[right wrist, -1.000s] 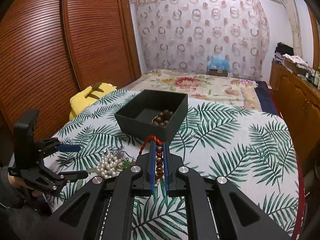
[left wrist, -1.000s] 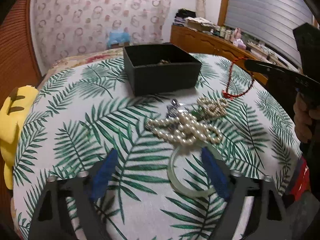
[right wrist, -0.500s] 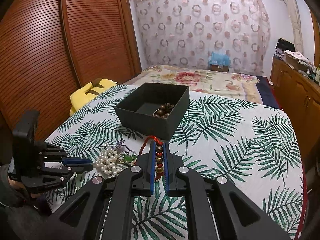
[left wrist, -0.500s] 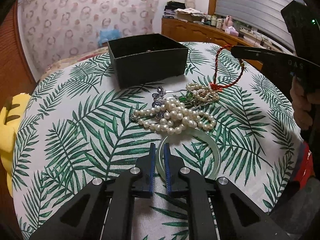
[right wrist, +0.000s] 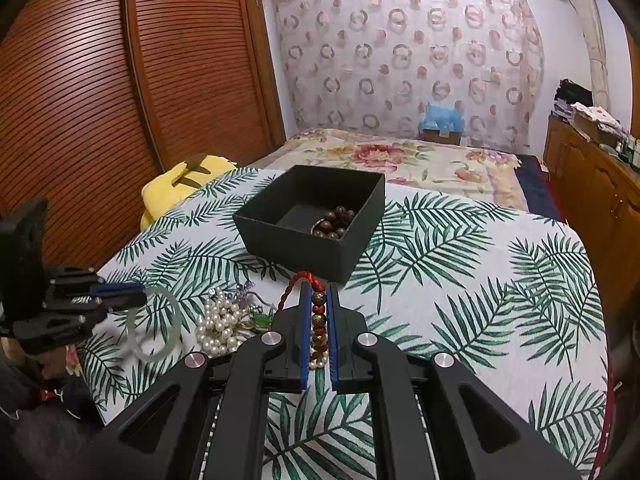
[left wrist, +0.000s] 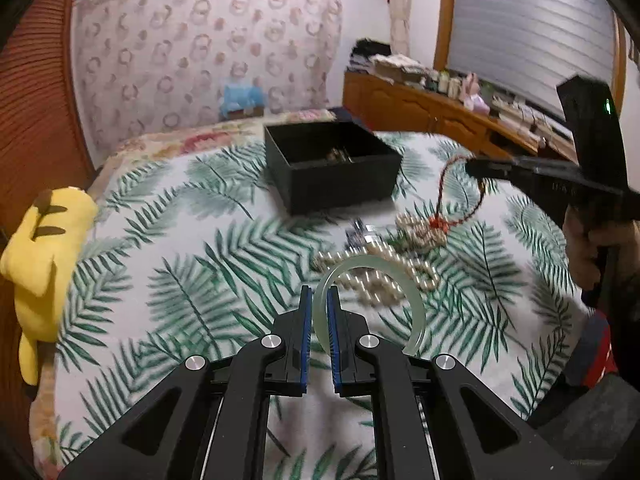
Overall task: Organize jewelry
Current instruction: 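Carry the red bracelet toward the box while the left gripper grasps the jade bangle, then drop the red bracelet and jade bangle into the black box, opening both grippers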
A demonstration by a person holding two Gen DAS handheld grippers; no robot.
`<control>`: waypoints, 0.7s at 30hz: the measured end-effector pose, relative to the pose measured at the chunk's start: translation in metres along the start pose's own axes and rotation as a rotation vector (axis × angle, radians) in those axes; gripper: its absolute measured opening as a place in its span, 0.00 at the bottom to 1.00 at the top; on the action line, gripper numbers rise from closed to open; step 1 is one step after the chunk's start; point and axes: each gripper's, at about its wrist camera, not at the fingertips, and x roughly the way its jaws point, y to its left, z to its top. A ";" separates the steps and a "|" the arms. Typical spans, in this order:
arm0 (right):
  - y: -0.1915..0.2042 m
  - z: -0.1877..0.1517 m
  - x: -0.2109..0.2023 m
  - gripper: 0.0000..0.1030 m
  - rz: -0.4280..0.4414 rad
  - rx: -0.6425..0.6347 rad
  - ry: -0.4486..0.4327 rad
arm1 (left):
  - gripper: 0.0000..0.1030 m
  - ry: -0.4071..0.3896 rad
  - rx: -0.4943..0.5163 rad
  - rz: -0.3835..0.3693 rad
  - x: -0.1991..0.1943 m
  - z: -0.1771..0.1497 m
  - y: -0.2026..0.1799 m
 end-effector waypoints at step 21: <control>-0.013 0.075 0.045 0.08 -0.035 -0.020 -0.052 | 0.06 -0.172 0.007 0.043 0.013 0.082 0.015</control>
